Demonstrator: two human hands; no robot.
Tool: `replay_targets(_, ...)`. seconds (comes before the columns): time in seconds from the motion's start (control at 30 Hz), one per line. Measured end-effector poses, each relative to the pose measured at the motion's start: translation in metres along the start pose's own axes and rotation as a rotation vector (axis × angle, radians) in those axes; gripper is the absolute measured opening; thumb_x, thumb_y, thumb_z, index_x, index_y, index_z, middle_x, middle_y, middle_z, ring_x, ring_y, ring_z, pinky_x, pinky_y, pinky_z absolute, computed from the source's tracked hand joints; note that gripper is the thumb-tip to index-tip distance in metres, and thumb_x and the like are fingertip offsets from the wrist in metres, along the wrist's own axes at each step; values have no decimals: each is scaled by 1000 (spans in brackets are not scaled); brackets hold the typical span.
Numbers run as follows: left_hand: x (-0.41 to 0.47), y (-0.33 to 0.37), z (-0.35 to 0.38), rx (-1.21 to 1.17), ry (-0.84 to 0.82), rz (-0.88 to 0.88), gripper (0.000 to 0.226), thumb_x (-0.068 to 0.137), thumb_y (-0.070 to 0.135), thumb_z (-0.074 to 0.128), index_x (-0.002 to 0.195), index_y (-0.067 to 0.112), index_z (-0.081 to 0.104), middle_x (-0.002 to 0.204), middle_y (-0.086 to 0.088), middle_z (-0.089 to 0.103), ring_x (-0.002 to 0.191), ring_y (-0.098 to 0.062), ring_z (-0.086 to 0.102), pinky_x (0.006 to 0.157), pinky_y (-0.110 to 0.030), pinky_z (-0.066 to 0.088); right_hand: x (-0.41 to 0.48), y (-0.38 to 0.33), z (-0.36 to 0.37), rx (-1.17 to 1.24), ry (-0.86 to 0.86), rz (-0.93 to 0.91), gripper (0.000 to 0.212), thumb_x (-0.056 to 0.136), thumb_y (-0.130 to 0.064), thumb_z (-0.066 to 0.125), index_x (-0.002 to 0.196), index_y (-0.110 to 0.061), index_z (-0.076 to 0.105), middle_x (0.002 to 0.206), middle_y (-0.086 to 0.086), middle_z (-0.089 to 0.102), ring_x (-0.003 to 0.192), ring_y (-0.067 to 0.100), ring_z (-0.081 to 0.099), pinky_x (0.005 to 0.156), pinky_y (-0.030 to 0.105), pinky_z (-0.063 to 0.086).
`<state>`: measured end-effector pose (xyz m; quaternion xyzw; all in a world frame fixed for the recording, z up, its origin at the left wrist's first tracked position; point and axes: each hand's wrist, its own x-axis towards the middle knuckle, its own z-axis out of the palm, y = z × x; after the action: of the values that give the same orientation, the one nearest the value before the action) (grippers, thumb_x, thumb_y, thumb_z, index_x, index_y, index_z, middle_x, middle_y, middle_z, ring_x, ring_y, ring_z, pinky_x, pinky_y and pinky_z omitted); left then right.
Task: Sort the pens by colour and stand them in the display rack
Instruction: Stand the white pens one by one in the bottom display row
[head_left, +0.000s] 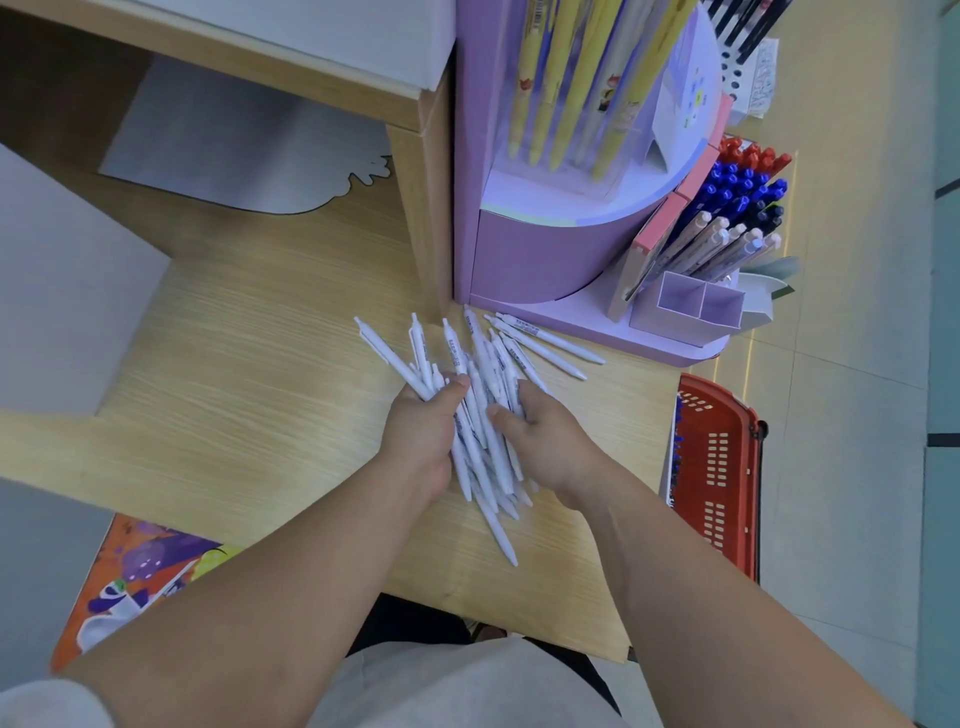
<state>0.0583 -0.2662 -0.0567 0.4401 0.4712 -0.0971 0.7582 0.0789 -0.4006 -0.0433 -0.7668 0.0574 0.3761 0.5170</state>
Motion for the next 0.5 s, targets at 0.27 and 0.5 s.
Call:
replay_targets(0.27,1,15,-10,294,-3,212,8,95,19,63,102,20,67,94,-1,73,90,-21,71,79,-38,58,-2,0,-5,245,37,67,14,98,-12,57,110,-13,65,85,1,69,65,11,66,61,22,53)
replay_targets(0.5,2,25,-18,250,16,220,12,95,19,64,104,24,71,100,-6,73,88,-19,69,81,-35,58,3,-1,-6,192,19,104,19,91,-20,69,103,-8,63,79,8,67,56,12,55,54,25,44)
